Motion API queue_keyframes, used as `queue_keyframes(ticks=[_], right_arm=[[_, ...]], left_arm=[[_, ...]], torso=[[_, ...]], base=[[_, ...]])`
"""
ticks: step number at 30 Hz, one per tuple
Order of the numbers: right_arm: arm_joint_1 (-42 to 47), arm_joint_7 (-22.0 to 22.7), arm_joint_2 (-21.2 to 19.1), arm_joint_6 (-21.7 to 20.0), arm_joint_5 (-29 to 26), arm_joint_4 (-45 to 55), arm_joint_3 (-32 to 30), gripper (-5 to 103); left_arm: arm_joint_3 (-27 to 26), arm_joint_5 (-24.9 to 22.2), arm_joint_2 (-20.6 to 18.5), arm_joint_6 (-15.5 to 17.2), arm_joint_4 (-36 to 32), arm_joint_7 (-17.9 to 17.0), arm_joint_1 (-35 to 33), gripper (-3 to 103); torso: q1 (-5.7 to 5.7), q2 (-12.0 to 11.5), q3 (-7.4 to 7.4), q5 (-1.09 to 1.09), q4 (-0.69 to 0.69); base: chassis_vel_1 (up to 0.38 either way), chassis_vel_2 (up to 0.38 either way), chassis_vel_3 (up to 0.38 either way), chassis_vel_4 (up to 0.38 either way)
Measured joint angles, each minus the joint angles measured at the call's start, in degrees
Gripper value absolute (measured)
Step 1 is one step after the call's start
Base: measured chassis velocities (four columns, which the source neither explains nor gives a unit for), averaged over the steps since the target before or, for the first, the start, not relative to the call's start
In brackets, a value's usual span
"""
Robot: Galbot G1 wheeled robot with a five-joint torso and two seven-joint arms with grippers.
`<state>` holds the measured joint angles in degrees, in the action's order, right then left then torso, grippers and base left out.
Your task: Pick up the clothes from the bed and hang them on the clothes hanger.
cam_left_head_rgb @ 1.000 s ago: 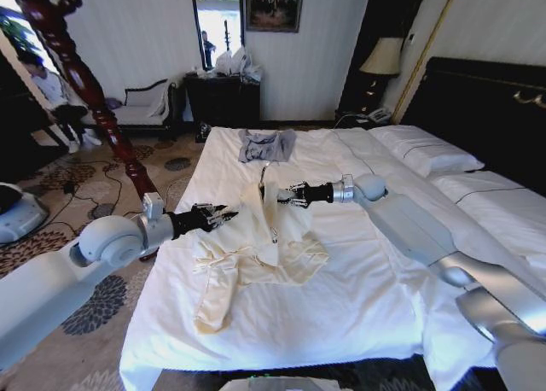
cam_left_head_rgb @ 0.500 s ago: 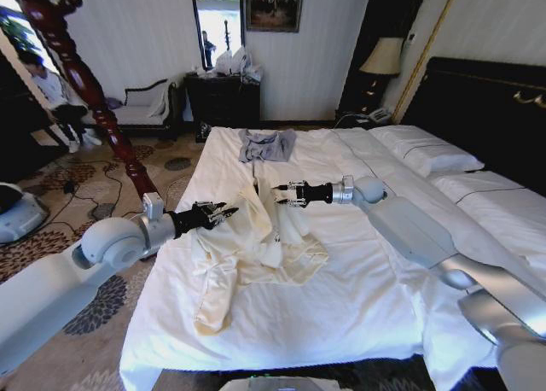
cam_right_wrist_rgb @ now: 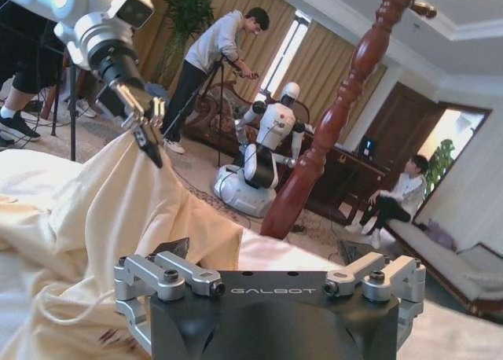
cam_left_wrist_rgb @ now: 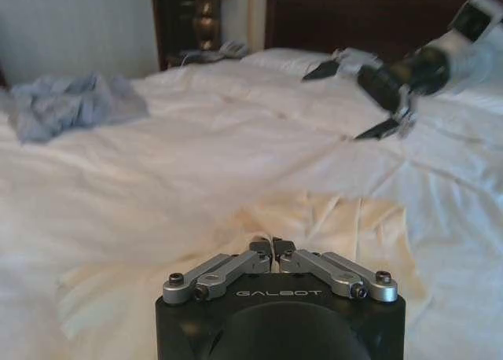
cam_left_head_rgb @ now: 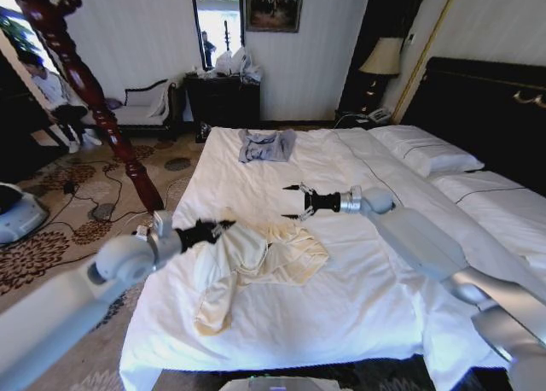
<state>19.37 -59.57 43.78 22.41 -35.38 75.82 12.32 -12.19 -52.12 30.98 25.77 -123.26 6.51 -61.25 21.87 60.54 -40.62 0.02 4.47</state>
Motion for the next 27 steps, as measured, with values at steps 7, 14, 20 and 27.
queue_keyframes(ticks=[7,14,20,27], right_arm=[[5.6,0.5,-1.0,0.9,0.8,1.7,-2.6,100],[6.7,0.5,-1.4,1.4,1.6,1.7,-3.8,100],[6.4,0.5,-1.1,1.7,1.9,1.0,-3.8,100],[6.0,0.6,-0.8,1.7,2.1,0.3,-3.2,100]], left_arm=[[-2.1,2.8,4.6,-0.6,0.8,-4.2,-11.4,19],[-9.8,-0.2,9.8,-2.5,-0.7,-7.9,-22.4,46],[-15.8,-6.0,17.1,-1.7,0.4,-11.8,-24.6,68],[-15.5,-9.3,23.9,2.8,6.2,-14.1,-19.5,89]], torso=[[0.0,0.0,0.0,-0.02,-0.04],[0.0,0.0,0.0,0.0,-0.05],[-0.01,0.0,0.0,-0.01,-0.03],[0.0,0.0,-0.01,-0.01,-0.02]], base=[[0.0,0.0,0.0,0.0],[0.0,0.0,0.0,0.0],[0.0,0.0,0.0,0.0],[0.0,0.0,0.0,0.0]])
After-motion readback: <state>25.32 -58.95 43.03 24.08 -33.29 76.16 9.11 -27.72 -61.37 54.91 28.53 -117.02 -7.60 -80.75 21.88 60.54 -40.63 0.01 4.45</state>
